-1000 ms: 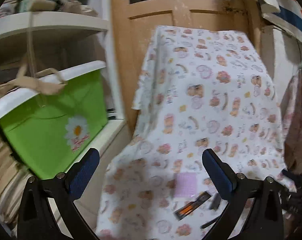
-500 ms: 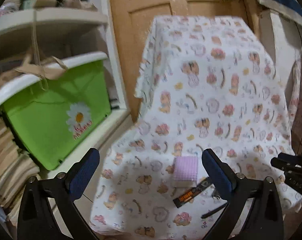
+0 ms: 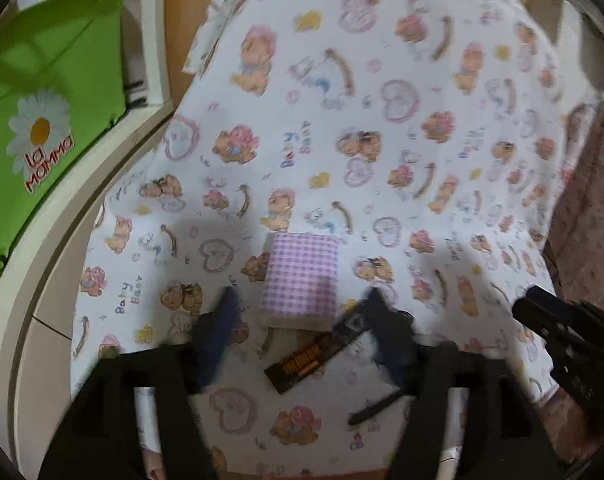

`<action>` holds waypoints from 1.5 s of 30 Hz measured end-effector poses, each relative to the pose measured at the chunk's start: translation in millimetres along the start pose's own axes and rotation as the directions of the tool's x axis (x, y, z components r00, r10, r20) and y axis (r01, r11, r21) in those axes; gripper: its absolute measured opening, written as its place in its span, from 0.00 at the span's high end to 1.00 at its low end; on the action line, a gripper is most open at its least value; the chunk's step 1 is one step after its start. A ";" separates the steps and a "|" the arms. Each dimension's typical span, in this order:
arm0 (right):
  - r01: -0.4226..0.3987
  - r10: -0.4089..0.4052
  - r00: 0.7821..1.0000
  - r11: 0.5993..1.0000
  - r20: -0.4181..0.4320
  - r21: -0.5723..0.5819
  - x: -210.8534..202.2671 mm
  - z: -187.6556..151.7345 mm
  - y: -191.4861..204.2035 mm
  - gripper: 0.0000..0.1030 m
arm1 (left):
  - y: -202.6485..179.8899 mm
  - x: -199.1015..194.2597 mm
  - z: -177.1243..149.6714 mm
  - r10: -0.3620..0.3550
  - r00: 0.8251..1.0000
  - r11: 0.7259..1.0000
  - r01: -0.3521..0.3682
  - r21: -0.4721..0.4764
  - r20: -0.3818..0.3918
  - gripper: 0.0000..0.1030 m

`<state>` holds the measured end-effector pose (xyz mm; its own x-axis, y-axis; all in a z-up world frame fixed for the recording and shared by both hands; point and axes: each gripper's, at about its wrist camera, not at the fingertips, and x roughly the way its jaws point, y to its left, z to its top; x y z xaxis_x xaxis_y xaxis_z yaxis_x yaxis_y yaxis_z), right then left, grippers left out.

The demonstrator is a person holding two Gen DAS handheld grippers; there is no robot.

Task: Collect trash
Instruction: 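Grasp the purple checkered tissue pack with the left tool, then grasp the small black cylinder with the right tool while the left tool holds the tissue pack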

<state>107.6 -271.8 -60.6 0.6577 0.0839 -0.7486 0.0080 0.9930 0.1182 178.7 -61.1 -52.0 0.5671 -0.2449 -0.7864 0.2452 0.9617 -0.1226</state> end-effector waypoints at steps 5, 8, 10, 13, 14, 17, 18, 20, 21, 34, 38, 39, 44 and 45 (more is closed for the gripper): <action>0.042 -0.042 0.999 0.998 -0.002 0.039 7.9 2.3 -2.0 0.44 | 0.7 21.5 12.2 -0.010 0.998 1.000 0.009 -0.024 -0.056 0.27; 0.041 -0.041 0.999 0.998 -0.013 0.040 11.1 1.5 -2.4 0.44 | -2.7 36.9 16.2 -0.006 0.994 1.000 0.004 -0.017 -0.105 0.26; 0.039 -0.038 0.999 0.998 -0.021 0.040 12.2 0.1 -2.1 0.44 | -5.9 50.1 16.5 0.035 0.987 0.999 -0.036 -0.004 -0.156 0.27; 0.043 -0.042 0.999 0.999 -0.026 0.027 12.8 -1.9 0.2 0.44 | -5.1 63.1 13.7 0.026 0.982 0.999 -0.030 -0.018 -0.189 0.28; 0.046 -0.045 0.999 0.999 -0.025 0.022 12.5 -2.6 1.1 0.44 | -5.0 67.2 13.0 0.020 0.980 1.000 -0.024 -0.020 -0.199 0.28; 0.056 -0.056 0.998 0.998 -0.028 0.007 13.2 -3.8 3.8 0.41 | -5.6 72.5 10.2 0.044 0.979 0.999 -0.047 -0.009 -0.201 0.50; 0.061 -0.061 0.998 0.998 -0.030 0.003 14.0 -3.5 4.2 0.38 | -6.1 71.4 9.9 0.037 0.980 0.999 -0.040 -0.009 -0.196 0.50; 0.064 -0.064 0.998 0.998 -0.027 0.000 13.5 -2.9 4.4 0.37 | -7.4 65.2 10.0 0.013 0.983 1.000 -0.014 -0.006 -0.181 0.51; 0.062 -0.062 0.998 0.998 -0.026 0.001 12.5 -2.6 4.4 0.37 | -8.1 60.4 10.5 0.018 0.985 1.000 -0.019 -0.002 -0.169 0.51; 0.032 -0.032 0.999 0.998 -0.006 0.050 18.3 -2.7 23.1 0.21 | 8.4 -48.5 5.0 0.119 0.984 0.992 -0.111 -0.064 0.130 0.50; 0.014 -0.014 0.999 1.000 -0.032 0.012 30.0 -7.5 44.0 0.21 | 19.7 -39.6 8.4 0.153 0.981 0.985 -0.142 -0.097 0.119 0.50; 0.017 -0.017 0.999 1.000 -0.033 0.000 33.0 -9.1 50.1 0.21 | 22.7 -39.9 8.0 0.162 0.980 0.983 -0.151 -0.102 0.116 0.50; 0.019 -0.021 0.999 0.999 -0.032 -0.046 49.9 -15.5 76.9 0.21 | 33.3 -44.4 6.5 0.171 0.978 0.979 -0.156 -0.130 0.116 0.50; 0.024 -0.026 0.999 0.998 -0.038 -0.053 53.7 -15.9 80.9 0.21 | 34.7 -45.4 6.6 0.169 0.979 0.979 -0.153 -0.135 0.117 0.50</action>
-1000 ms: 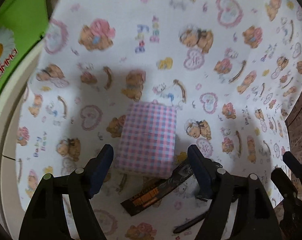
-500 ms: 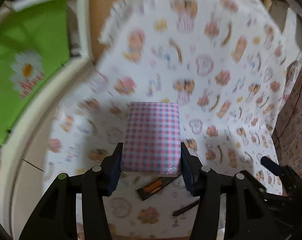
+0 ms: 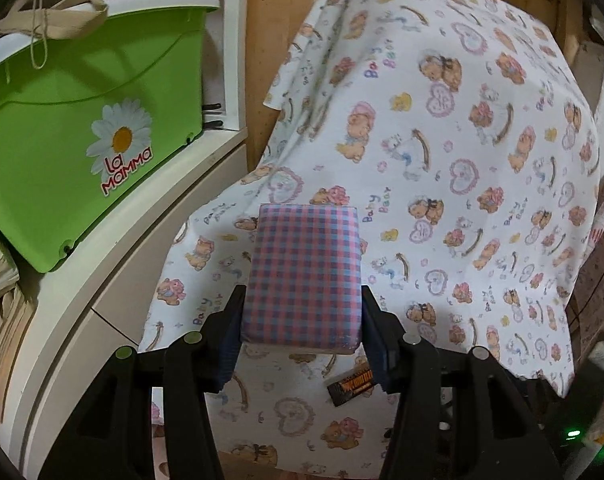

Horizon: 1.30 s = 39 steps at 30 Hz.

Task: Collect trash
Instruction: 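Grasp the small black cylinder with the right tool while the left tool holds the tissue pack, then carry the tissue pack and black cylinder down over the wastebasket with both tools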

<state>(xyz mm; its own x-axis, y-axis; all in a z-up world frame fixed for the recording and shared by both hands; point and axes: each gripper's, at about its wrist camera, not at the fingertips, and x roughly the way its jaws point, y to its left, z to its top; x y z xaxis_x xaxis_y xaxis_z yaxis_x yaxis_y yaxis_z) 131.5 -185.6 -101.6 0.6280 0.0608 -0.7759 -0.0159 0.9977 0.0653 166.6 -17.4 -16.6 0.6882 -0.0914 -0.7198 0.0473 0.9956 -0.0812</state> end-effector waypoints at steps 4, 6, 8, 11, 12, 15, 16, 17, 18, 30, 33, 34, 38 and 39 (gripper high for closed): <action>0.050 -0.050 0.999 0.998 0.002 -0.024 12.6 -1.7 10.1 0.21 | 5.3 3.4 -0.3 0.003 1.000 1.000 -0.003 -0.011 -0.023 0.50; 0.051 -0.051 0.999 0.999 -0.013 -0.017 18.7 -3.0 10.4 0.24 | 9.1 4.4 0.1 -0.004 1.000 1.000 0.003 -0.030 -0.030 0.50; 0.057 -0.057 0.998 0.998 -0.026 -0.008 22.4 -3.8 10.1 0.30 | 12.2 3.5 0.5 -0.016 0.999 0.999 0.014 -0.043 -0.029 0.50; 0.064 -0.065 0.997 0.998 -0.031 -0.019 25.9 -4.1 11.4 0.41 | 11.7 2.3 -0.2 -0.003 1.000 1.000 0.002 -0.030 -0.018 0.50; 0.069 -0.070 0.997 0.997 -0.027 -0.025 25.4 -3.8 11.1 0.48 | 10.4 2.5 -0.6 0.002 1.000 1.000 -0.002 -0.023 -0.016 0.50; 0.056 -0.057 0.998 0.998 -0.033 -0.029 22.7 -3.4 7.8 0.67 | 5.2 2.2 -2.0 0.010 1.000 1.000 -0.010 0.001 -0.009 0.50; 0.058 -0.059 0.998 0.998 -0.033 -0.029 20.9 -3.5 6.2 0.75 | 2.8 1.3 -2.8 0.015 1.000 1.000 -0.015 0.010 -0.003 0.50; 0.060 -0.061 0.998 0.998 -0.032 -0.030 20.0 -3.5 5.1 0.79 | 0.1 0.2 -3.8 0.021 1.000 1.000 -0.021 0.020 0.003 0.50; 0.059 -0.060 0.998 0.998 -0.032 -0.030 20.0 -3.2 4.9 0.83 | -2.0 -0.9 -4.3 0.029 1.000 0.999 -0.029 0.028 0.011 0.50; 0.030 -0.029 0.998 1.000 0.051 -0.009 -21.6 3.1 -14.2 0.86 | -15.1 -31.4 -10.7 0.027 0.995 0.997 -0.034 0.073 0.091 0.50; 0.004 -0.002 0.997 1.000 0.078 -0.021 -39.0 3.6 -16.3 0.86 | -18.5 -47.7 -13.9 0.013 0.994 0.996 -0.022 0.081 0.110 0.50; -0.005 0.007 0.996 1.000 0.087 -0.025 -46.7 3.5 -16.4 0.86 | -20.7 -54.0 -14.8 0.004 0.994 0.996 -0.014 0.089 0.113 0.50; -0.065 0.071 0.989 0.996 0.128 -0.054 -82.8 3.5 -16.2 0.86 | -30.7 -87.8 -22.4 -0.032 0.991 0.990 0.014 0.138 0.127 0.50; -0.069 0.076 0.987 0.996 0.143 -0.058 -91.7 3.4 -16.9 0.86 | -32.2 -97.8 -24.5 -0.039 0.990 0.989 0.018 0.150 0.138 0.50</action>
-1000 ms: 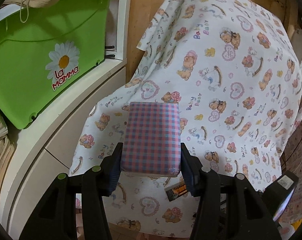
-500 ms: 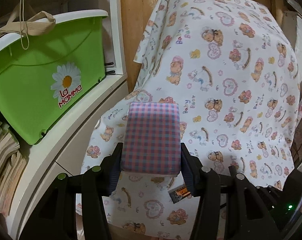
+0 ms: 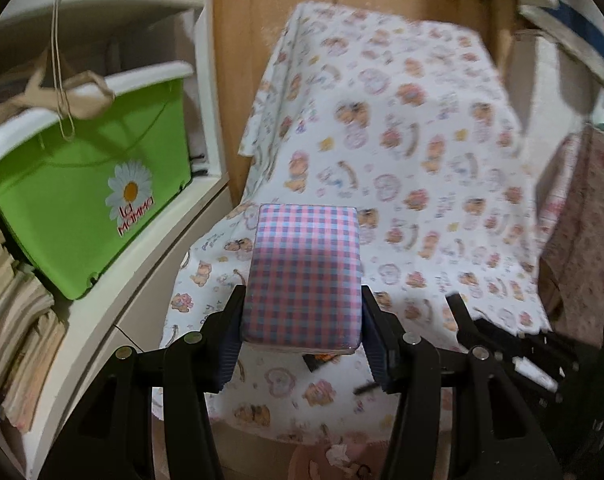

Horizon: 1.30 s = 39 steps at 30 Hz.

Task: Collect trash
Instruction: 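Carry the tissue pack and black cylinder down over the wastebasket with both tools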

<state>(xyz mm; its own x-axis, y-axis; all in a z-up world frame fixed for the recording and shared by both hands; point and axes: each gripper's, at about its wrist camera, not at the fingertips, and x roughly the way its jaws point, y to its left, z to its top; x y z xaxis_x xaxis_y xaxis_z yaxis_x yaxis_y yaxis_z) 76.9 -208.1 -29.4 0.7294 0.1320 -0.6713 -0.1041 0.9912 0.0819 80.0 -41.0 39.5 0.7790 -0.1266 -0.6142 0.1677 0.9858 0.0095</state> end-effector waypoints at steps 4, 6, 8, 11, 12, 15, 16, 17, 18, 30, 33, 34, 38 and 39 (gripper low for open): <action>0.009 -0.009 1.000 1.000 -0.012 0.024 -33.5 10.0 -2.6 0.86 | -2.0 -35.5 -2.0 0.005 1.000 1.000 -0.006 0.015 0.028 0.50; -0.071 0.071 0.997 0.995 -0.008 0.067 -51.3 12.6 -7.1 0.86 | -0.4 -43.9 -4.5 -0.004 1.000 1.000 0.004 0.005 0.027 0.50; -0.121 0.121 0.993 0.988 0.005 0.098 -67.4 12.6 -9.9 0.86 | 0.0 -48.3 -10.1 -0.002 1.000 1.000 0.002 0.003 0.028 0.50; -0.127 0.124 0.992 0.988 0.031 0.086 -79.8 5.7 -8.5 0.86 | -2.2 -45.0 -21.9 0.019 0.999 1.000 -0.019 0.011 0.034 0.50; -0.119 0.116 0.993 0.990 0.036 0.070 -80.1 1.8 -6.7 0.86 | -2.4 -43.0 -26.9 0.019 0.999 1.000 -0.020 0.008 0.032 0.50; -0.093 0.092 0.996 0.995 0.019 0.025 -70.1 -13.3 -1.8 0.86 | 0.2 -29.2 -43.9 0.017 1.000 1.000 -0.017 -0.021 0.001 0.50; -0.089 0.089 0.996 0.996 -0.002 0.022 -63.8 -18.6 -1.7 0.86 | 1.8 -21.8 -51.4 0.023 1.000 0.999 -0.024 -0.030 -0.020 0.50; -0.089 0.090 0.996 0.996 -0.029 0.025 -56.7 -24.7 -2.6 0.86 | 3.4 -15.3 -57.4 0.026 0.999 0.999 -0.028 -0.033 -0.045 0.50; -0.092 0.093 0.994 0.995 -0.050 0.028 -51.7 -29.7 -3.6 0.86 | 4.5 -8.1 -62.2 0.021 0.997 0.999 -0.023 -0.034 -0.076 0.50; -0.113 0.121 0.971 0.992 -0.204 0.049 -20.2 -63.3 -8.2 0.86 | 10.3 23.5 -88.4 -0.116 0.958 0.991 0.092 -0.102 -0.263 0.51; -0.139 0.144 0.959 0.990 -0.245 0.038 -14.8 -70.2 -5.1 0.86 | 8.9 33.6 -96.6 -0.151 0.936 0.986 0.120 -0.115 -0.319 0.51; -0.150 0.153 0.953 0.988 -0.262 0.034 -12.5 -73.0 -3.6 0.86 | 8.3 38.3 -101.2 -0.163 0.924 0.984 0.128 -0.122 -0.346 0.51; -0.171 0.172 0.929 0.985 -0.328 0.032 -0.8 -84.7 1.1 0.86 | 8.1 55.0 -119.4 -0.210 0.880 0.973 0.145 -0.179 -0.426 0.51; -0.174 0.174 0.922 0.984 -0.346 0.032 2.4 -88.0 2.3 0.86 | 8.1 57.9 -122.4 -0.220 0.872 0.970 0.149 -0.190 -0.437 0.51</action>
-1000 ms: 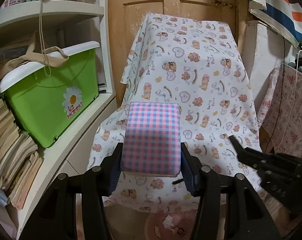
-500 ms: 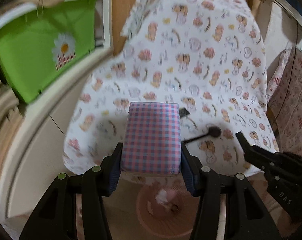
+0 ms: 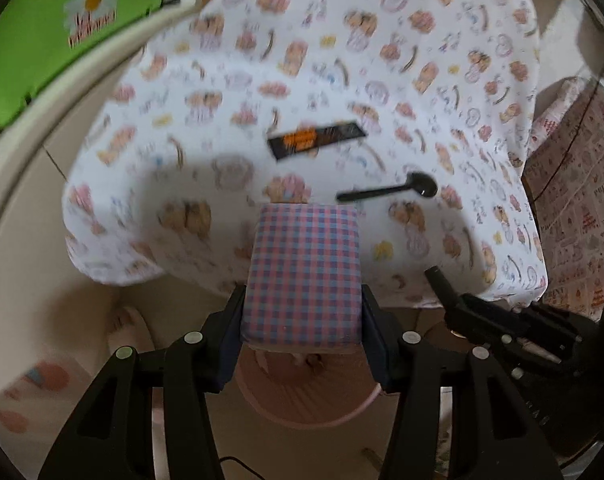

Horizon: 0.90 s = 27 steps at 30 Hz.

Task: Collect trash
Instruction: 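Carry the tissue pack and black cylinder down over the wastebasket with both tools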

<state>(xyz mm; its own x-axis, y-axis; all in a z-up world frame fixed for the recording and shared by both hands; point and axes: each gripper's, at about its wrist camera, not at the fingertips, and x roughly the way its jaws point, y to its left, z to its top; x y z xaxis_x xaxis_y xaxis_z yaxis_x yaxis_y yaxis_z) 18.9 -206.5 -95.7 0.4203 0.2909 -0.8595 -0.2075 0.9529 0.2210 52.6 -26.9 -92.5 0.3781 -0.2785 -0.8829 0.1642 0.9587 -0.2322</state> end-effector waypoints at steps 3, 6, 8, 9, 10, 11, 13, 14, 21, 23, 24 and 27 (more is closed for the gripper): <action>0.013 -0.013 0.999 1.000 -0.038 -0.005 11.6 -6.9 1.4 0.86 | -0.4 10.0 -4.0 0.023 1.000 1.000 -0.023 0.006 -0.018 0.51; 0.044 -0.044 0.995 0.999 -0.086 0.002 26.7 -16.0 2.9 0.86 | -2.0 16.1 -9.0 0.060 0.998 0.998 -0.060 0.030 -0.025 0.51; 0.044 -0.043 0.993 0.999 -0.108 0.005 34.1 -19.8 2.5 0.86 | -0.8 17.5 -13.5 0.063 0.997 0.998 -0.061 0.034 -0.035 0.51; 0.049 -0.049 0.992 0.999 -0.114 0.000 36.8 -21.0 2.9 0.86 | 0.7 17.5 -15.6 0.067 0.997 0.997 -0.065 0.034 -0.036 0.51; 0.054 -0.054 0.992 0.999 -0.117 -0.005 38.2 -22.3 3.3 0.86 | 2.2 17.3 -17.1 0.068 0.997 0.997 -0.067 0.033 -0.041 0.51; 0.054 -0.055 0.991 0.998 -0.119 -0.008 38.8 -23.3 3.7 0.86 | 3.8 17.6 -18.8 0.068 0.997 0.997 -0.066 0.030 -0.048 0.51; 0.050 -0.051 0.990 0.999 -0.135 -0.011 41.9 -26.0 3.7 0.86 | 7.3 19.1 -21.4 0.062 0.996 0.998 -0.061 0.021 -0.066 0.51; 0.042 -0.043 0.989 0.999 -0.144 -0.008 43.6 -27.3 3.2 0.86 | 8.9 21.4 -22.5 0.061 0.995 0.998 -0.060 0.018 -0.079 0.51; 0.036 -0.029 0.977 0.999 -0.210 0.032 61.2 -37.4 -4.7 0.86 | 16.3 53.2 -32.9 0.104 0.979 0.995 -0.102 0.021 -0.174 0.51; 0.035 -0.023 0.973 0.998 -0.229 0.046 69.3 -43.6 -5.3 0.86 | 19.8 72.5 -36.1 0.141 0.968 0.990 -0.139 0.025 -0.209 0.51; 0.039 -0.029 0.969 0.999 -0.246 0.038 75.2 -48.1 -3.5 0.86 | 21.8 80.1 -37.1 0.133 0.964 0.991 -0.133 0.017 -0.231 0.51; 0.088 -0.081 0.968 0.996 -0.237 0.016 84.4 -55.7 -1.0 0.86 | 29.3 100.0 -41.2 0.076 0.951 0.995 -0.089 -0.032 -0.299 0.51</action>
<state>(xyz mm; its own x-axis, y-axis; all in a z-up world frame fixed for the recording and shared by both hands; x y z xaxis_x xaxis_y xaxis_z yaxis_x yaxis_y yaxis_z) 5.4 -187.6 -194.2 0.2145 0.1838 -0.9593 -0.1558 0.9760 0.1522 57.6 -24.3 -204.5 0.0995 -0.1752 -0.9795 0.1006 0.9811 -0.1652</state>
